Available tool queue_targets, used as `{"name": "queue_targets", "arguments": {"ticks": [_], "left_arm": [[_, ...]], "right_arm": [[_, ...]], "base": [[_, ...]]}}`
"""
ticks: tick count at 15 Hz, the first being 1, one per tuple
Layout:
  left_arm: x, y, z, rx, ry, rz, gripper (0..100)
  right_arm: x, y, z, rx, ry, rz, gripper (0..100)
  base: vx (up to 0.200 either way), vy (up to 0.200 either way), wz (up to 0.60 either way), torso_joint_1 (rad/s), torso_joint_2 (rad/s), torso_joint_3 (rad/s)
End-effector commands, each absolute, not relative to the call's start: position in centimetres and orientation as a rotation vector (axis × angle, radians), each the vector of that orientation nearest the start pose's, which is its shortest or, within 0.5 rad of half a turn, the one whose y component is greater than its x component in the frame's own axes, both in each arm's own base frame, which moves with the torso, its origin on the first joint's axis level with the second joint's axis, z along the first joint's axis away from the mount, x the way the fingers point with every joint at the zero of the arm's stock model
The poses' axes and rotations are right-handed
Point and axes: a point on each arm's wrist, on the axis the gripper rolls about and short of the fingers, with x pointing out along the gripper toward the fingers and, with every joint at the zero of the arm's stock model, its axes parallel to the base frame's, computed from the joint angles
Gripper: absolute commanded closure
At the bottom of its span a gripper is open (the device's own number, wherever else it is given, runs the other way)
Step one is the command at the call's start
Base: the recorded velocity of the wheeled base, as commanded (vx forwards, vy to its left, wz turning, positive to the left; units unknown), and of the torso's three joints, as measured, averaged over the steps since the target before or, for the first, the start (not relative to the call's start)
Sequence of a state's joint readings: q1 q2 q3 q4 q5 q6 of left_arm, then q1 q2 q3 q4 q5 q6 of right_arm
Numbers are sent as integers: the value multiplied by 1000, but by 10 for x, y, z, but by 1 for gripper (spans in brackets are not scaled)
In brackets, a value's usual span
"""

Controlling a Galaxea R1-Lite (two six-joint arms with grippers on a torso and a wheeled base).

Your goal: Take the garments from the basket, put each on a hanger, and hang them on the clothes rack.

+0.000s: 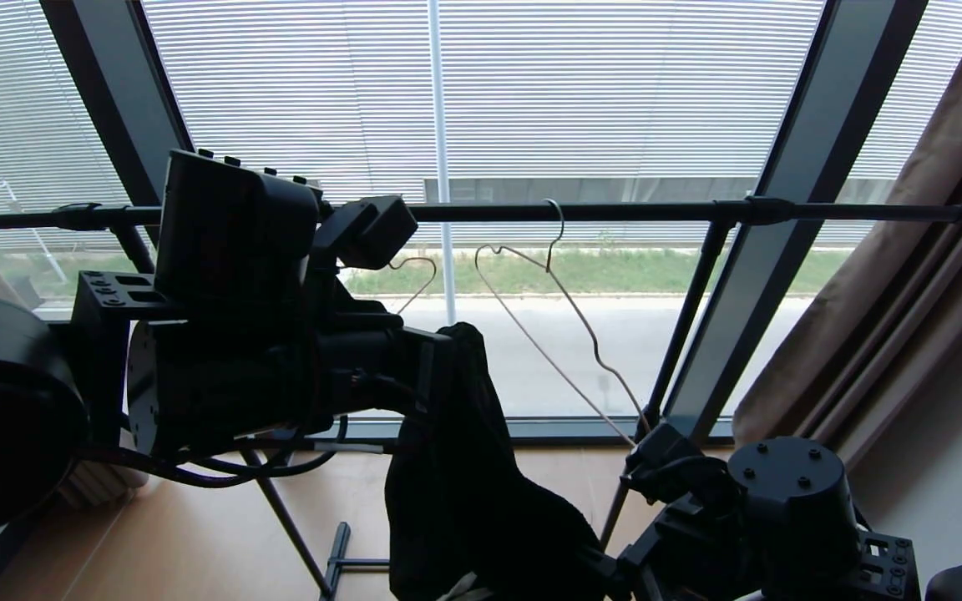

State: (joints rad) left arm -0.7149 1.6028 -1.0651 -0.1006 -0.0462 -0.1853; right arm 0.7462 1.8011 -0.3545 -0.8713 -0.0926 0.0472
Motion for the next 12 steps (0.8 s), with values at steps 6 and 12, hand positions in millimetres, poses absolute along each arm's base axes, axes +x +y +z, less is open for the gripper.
{"name": "queue_targets", "arguments": {"ticks": [6,12], "left_arm": [[216,-188,223,-20,507,-700,100],[200,-174,207,-5,560,-772,0]], "right_arm": [[187,166,81,-174,516,614,100],[205,158,107,-77,423,534,100]], "base": [[0,0,0,0,0,0],[0,0,0,0,0,0]]}}
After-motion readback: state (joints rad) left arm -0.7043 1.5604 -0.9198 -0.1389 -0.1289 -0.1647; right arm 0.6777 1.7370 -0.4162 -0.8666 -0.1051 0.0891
